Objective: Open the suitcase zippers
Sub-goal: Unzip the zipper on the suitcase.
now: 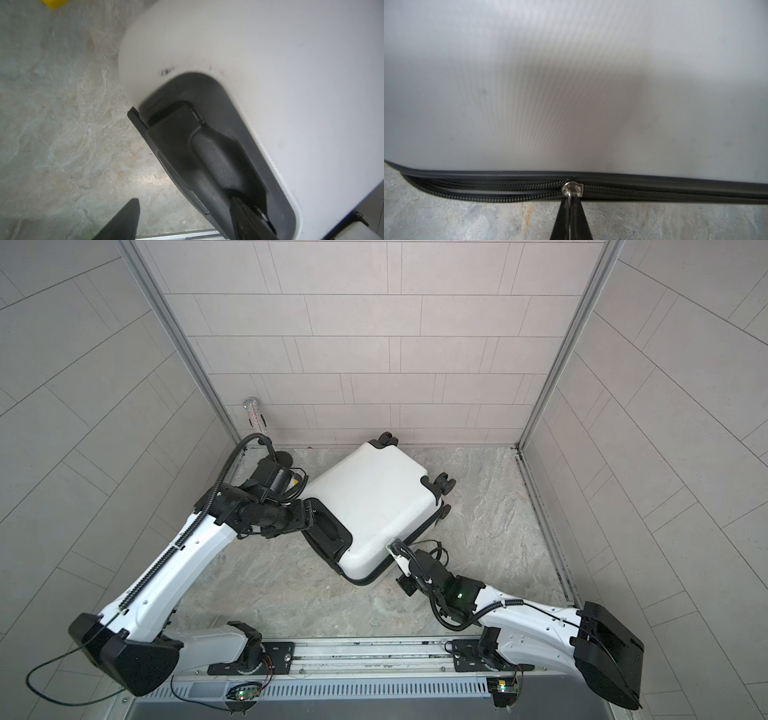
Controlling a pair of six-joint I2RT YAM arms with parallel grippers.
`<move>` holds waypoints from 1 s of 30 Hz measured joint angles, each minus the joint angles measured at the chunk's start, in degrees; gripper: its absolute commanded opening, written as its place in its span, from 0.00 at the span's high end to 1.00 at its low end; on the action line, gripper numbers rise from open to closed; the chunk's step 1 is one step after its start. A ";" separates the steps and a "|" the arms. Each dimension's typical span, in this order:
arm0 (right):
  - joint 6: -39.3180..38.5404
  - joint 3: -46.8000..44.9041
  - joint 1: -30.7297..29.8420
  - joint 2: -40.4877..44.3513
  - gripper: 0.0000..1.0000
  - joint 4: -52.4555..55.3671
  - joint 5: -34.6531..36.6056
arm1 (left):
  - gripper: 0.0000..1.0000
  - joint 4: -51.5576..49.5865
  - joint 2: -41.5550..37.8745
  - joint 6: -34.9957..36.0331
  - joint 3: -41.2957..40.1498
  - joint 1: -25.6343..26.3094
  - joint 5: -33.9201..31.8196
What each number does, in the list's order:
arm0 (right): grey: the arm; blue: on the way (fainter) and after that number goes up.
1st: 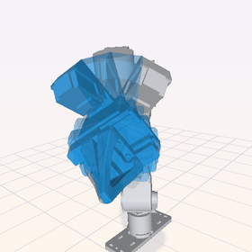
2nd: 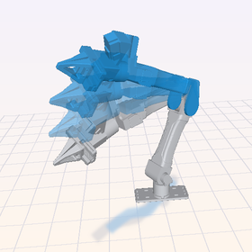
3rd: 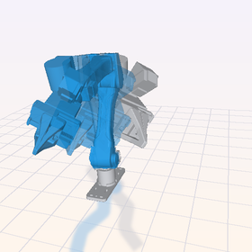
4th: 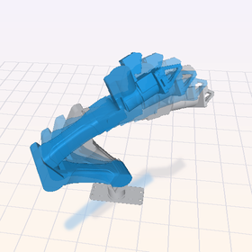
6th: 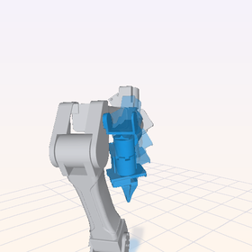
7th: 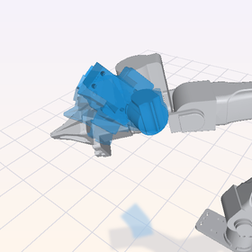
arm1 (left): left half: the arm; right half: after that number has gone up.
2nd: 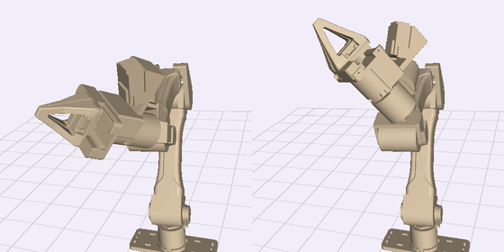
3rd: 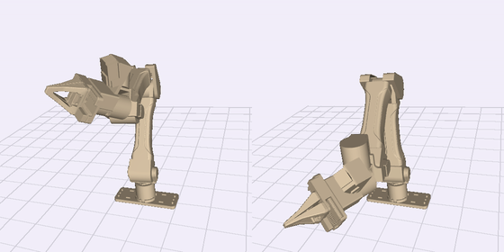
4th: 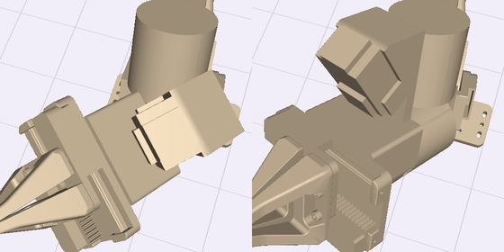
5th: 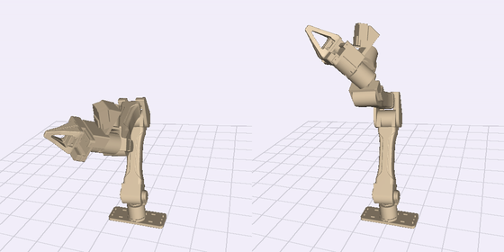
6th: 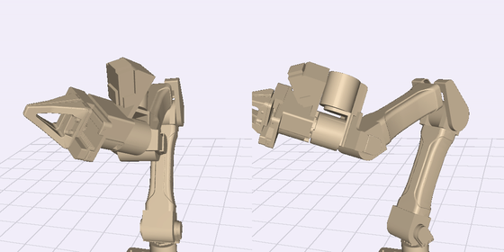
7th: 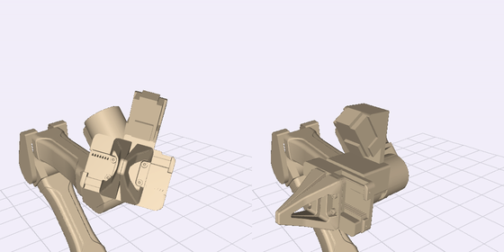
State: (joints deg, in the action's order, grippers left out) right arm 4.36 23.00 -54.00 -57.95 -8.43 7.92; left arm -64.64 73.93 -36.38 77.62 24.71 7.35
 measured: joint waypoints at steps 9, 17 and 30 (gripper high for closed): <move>-0.83 0.00 0.00 -0.35 1.00 -0.63 -0.26 | 0.33 7.58 3.87 -6.14 -3.96 -1.20 5.49; -0.02 -1.18 0.22 0.83 1.00 -1.25 0.79 | 0.48 8.48 6.71 -6.62 -4.74 -3.65 8.70; 6.03 -3.76 20.70 6.84 1.00 -0.24 -5.92 | 0.66 9.27 5.95 -4.90 -6.08 -6.80 10.88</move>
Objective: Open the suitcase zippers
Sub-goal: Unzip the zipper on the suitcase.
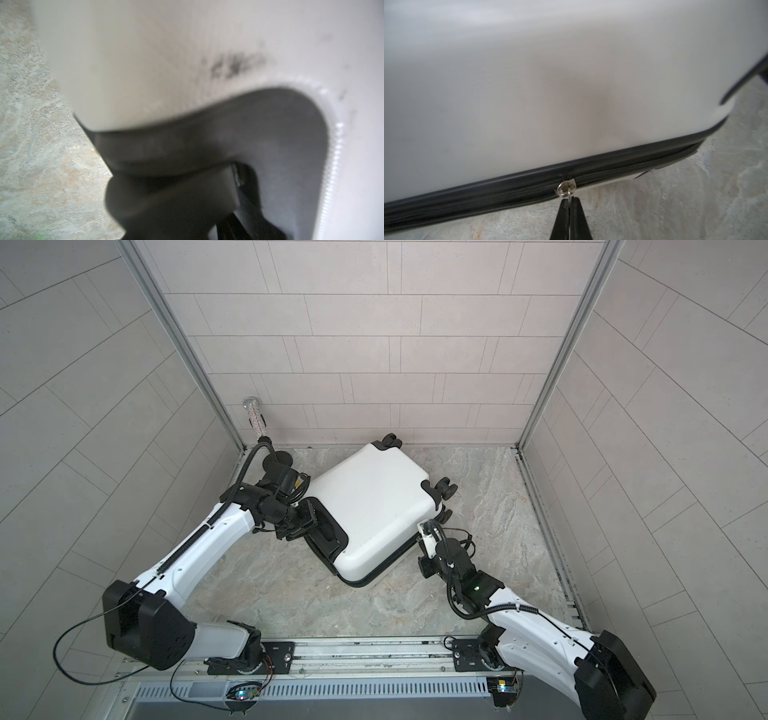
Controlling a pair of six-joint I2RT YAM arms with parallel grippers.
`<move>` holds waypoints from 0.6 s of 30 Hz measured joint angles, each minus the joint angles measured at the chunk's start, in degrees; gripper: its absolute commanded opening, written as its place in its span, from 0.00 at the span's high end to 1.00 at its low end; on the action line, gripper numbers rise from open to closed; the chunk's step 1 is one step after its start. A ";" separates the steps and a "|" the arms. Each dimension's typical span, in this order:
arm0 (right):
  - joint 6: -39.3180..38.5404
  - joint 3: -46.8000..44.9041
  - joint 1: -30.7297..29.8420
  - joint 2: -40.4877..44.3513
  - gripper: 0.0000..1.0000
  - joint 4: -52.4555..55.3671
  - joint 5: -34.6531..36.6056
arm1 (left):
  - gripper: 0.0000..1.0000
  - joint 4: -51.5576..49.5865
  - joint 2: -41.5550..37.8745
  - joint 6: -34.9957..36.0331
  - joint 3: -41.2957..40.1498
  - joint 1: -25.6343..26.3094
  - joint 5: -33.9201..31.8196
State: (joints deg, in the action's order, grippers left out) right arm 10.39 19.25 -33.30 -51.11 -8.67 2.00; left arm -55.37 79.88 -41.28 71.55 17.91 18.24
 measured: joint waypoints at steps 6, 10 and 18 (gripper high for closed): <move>4.22 0.00 10.73 -1.75 1.00 -3.23 -5.95 | 0.68 -2.91 2.43 2.84 2.86 -0.59 0.26; 6.64 0.00 14.19 -5.11 1.00 -7.45 -10.14 | 0.68 -4.83 4.55 4.48 5.25 -1.16 0.39; 6.29 -0.52 12.72 -5.40 1.00 -9.70 -13.14 | 0.55 -6.34 8.13 9.22 9.94 -2.16 -2.34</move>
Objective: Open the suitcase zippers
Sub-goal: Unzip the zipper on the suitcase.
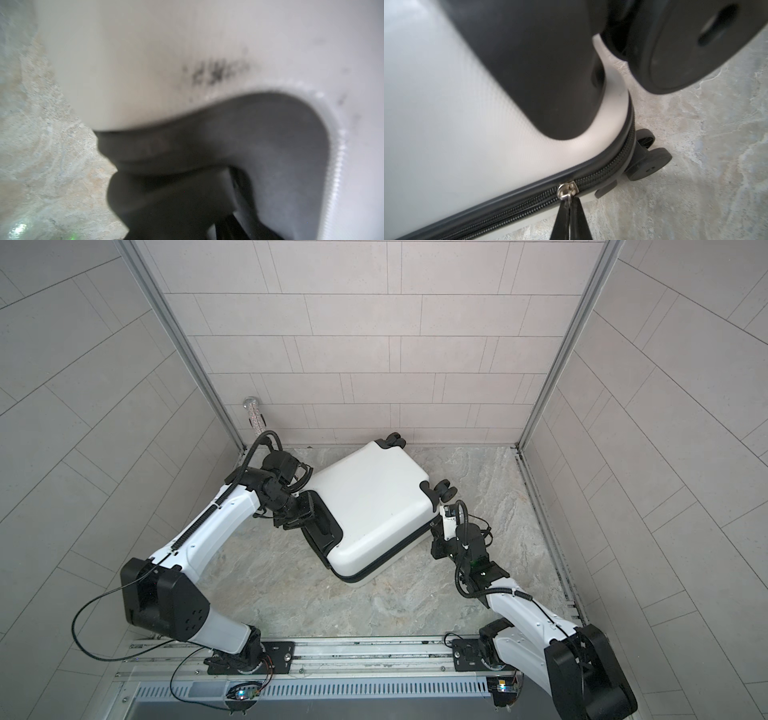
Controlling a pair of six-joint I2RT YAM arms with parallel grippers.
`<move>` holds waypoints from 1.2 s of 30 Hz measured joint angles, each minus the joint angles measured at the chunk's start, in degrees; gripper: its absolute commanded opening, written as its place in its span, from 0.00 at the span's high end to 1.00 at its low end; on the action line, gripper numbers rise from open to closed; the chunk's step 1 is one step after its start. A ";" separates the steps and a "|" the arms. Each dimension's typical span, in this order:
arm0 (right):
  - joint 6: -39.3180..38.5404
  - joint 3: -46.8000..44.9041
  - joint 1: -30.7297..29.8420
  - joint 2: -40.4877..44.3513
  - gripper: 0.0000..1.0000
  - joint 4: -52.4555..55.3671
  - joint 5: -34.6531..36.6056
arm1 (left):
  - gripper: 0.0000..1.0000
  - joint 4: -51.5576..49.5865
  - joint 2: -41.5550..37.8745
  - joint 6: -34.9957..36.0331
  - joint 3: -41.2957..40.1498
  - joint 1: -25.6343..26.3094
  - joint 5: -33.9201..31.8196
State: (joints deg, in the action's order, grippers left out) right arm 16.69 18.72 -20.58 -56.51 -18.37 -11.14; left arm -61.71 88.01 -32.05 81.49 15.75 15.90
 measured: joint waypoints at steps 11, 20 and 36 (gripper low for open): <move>-1.53 -6.97 -17.66 8.92 1.00 -1.18 12.55 | 0.42 -3.30 0.87 12.87 12.90 0.11 -10.88; -2.80 -9.86 -19.93 12.98 1.00 -2.21 17.14 | 0.38 4.72 -0.33 22.64 17.57 12.90 -10.97; -4.90 -10.75 -20.41 14.95 1.00 -1.99 19.39 | 0.30 10.82 29.20 40.02 46.69 34.49 0.46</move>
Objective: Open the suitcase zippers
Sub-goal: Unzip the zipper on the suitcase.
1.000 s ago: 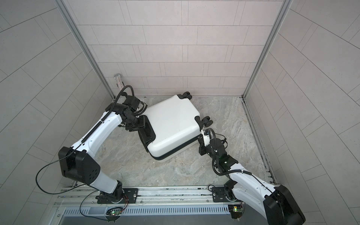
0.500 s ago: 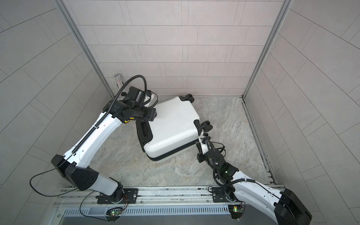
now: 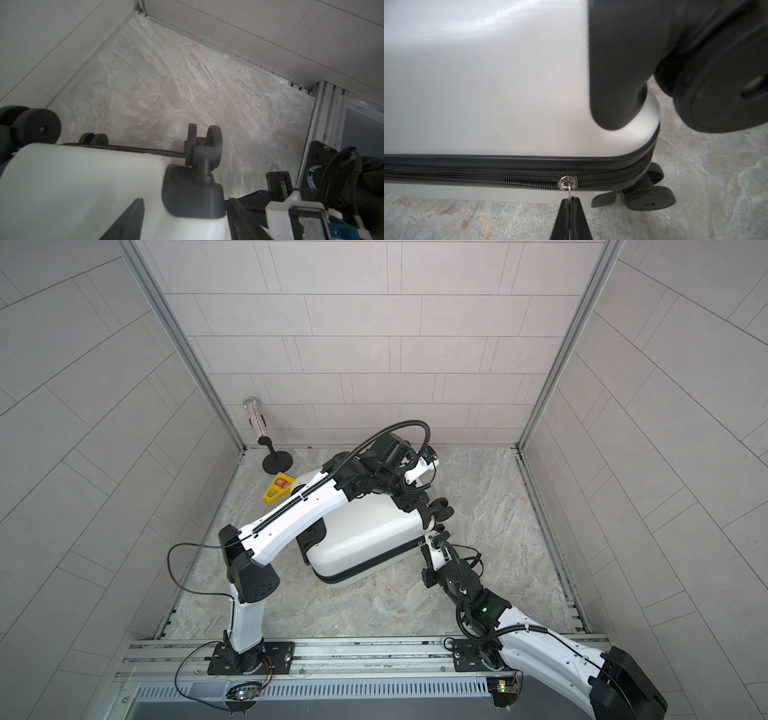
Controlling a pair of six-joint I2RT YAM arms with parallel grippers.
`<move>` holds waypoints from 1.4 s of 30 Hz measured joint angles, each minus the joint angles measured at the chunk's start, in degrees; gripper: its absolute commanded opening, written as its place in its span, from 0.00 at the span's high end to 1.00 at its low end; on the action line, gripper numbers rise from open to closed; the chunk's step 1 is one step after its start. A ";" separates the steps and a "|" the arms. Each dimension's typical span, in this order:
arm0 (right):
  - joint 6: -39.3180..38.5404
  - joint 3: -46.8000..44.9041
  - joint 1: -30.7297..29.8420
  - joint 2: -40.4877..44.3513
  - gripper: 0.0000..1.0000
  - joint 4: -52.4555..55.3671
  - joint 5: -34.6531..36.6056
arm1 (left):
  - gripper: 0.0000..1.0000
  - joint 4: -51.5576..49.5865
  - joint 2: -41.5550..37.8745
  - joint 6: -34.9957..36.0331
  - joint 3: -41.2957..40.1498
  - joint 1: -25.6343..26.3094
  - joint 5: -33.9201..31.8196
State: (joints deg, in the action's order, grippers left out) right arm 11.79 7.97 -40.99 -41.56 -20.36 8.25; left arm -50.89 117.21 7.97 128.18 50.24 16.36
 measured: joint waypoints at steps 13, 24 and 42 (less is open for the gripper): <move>-2.67 -0.39 0.00 0.37 1.00 -0.42 0.07 | 0.26 -6.34 13.03 2.43 14.58 2.45 -1.38; -4.76 -0.52 -0.28 0.87 1.00 -0.13 0.02 | 0.24 -10.60 17.20 4.81 19.80 3.98 -2.01; -2.75 -2.32 -0.68 7.39 1.00 3.23 2.51 | 0.79 -6.10 15.74 8.59 13.40 4.59 -5.99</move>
State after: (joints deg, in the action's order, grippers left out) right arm 9.04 5.65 -41.67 -34.17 -17.12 10.76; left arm -56.99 132.94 16.56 141.58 54.83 10.37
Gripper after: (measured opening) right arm 0.041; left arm 0.423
